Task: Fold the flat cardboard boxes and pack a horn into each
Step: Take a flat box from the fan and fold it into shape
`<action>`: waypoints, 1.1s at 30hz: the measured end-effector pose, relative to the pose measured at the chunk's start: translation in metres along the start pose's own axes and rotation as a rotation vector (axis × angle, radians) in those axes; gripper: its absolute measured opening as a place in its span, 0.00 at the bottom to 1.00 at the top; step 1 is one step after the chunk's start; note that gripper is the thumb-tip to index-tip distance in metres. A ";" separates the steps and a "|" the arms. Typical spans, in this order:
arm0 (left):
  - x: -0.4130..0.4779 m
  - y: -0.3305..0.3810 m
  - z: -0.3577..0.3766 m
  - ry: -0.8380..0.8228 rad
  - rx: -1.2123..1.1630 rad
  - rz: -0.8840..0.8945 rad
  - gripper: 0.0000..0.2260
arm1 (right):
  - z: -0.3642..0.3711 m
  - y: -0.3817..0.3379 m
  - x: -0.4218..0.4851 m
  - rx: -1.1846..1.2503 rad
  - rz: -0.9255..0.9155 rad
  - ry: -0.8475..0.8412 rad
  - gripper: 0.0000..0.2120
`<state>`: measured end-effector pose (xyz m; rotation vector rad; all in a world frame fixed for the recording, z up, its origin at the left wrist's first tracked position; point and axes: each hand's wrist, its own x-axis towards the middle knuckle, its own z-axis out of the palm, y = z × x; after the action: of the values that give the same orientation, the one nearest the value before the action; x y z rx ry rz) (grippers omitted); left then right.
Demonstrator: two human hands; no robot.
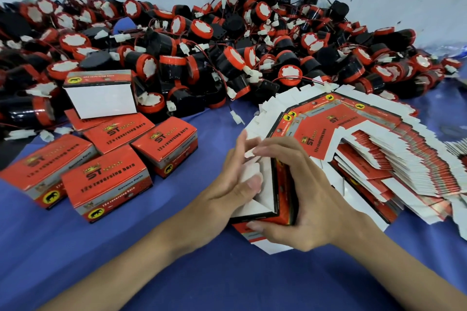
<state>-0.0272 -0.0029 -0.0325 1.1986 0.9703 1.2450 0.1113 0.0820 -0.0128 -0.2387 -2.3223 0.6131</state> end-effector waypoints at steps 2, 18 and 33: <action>0.001 -0.001 -0.001 0.019 -0.178 -0.056 0.32 | -0.003 0.005 -0.008 -0.055 -0.080 0.010 0.33; -0.002 0.011 0.006 -0.130 -0.356 -0.137 0.09 | 0.006 0.012 -0.011 -0.021 -0.409 0.209 0.37; -0.002 0.011 0.014 -0.089 -0.412 -0.170 0.07 | 0.009 0.015 -0.010 0.005 -0.497 0.213 0.35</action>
<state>-0.0151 -0.0075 -0.0192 0.8233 0.6909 1.1741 0.1128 0.0884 -0.0320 0.2603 -2.0622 0.3241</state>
